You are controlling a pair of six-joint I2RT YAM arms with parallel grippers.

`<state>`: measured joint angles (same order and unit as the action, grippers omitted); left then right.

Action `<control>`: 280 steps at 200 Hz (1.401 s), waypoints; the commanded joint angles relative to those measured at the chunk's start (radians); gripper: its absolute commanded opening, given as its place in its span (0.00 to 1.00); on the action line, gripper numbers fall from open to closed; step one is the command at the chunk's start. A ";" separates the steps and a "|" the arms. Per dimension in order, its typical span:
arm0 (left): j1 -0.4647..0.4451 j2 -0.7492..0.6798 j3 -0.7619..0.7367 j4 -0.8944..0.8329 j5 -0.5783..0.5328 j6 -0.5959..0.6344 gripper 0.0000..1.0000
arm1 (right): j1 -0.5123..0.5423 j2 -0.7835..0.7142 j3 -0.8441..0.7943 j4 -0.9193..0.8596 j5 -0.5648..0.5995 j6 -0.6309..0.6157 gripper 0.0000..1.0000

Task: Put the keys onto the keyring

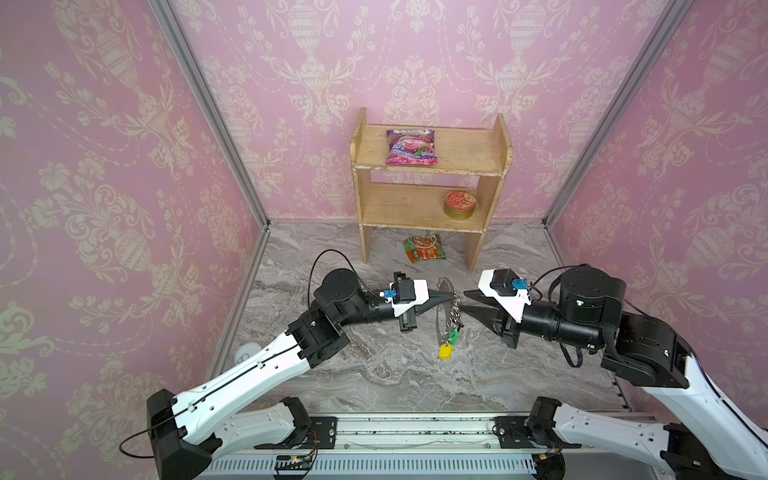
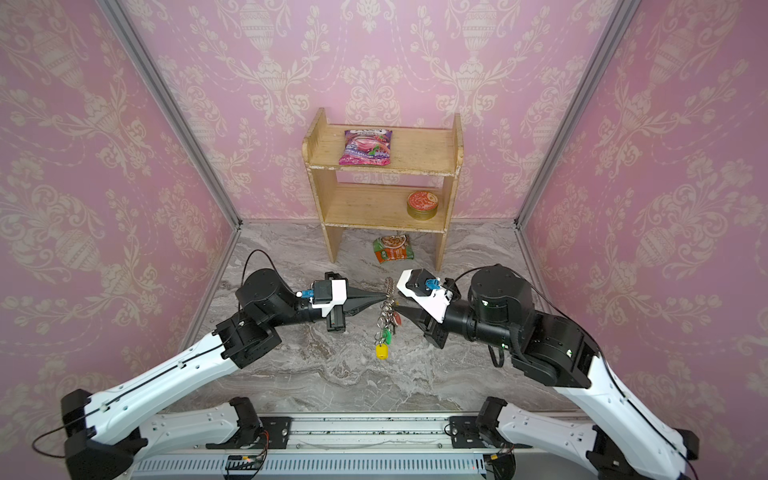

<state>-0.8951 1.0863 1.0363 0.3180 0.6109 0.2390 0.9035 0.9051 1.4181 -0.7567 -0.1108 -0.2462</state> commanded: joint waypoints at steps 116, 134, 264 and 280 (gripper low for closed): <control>-0.006 0.006 -0.015 0.211 0.021 -0.081 0.00 | -0.005 -0.063 -0.053 0.134 -0.013 0.034 0.23; -0.007 0.010 -0.013 0.214 0.026 -0.084 0.00 | -0.005 -0.060 -0.053 0.139 -0.017 0.032 0.22; -0.006 0.006 -0.014 0.223 0.030 -0.081 0.00 | -0.004 -0.035 -0.055 0.147 -0.043 0.031 0.05; -0.007 0.006 -0.016 0.228 0.029 -0.084 0.00 | -0.003 -0.035 -0.056 0.147 -0.043 0.030 0.00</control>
<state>-0.8951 1.1034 1.0245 0.4751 0.6220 0.1734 0.9024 0.8680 1.3746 -0.6323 -0.1417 -0.2245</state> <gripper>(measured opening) 0.044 0.035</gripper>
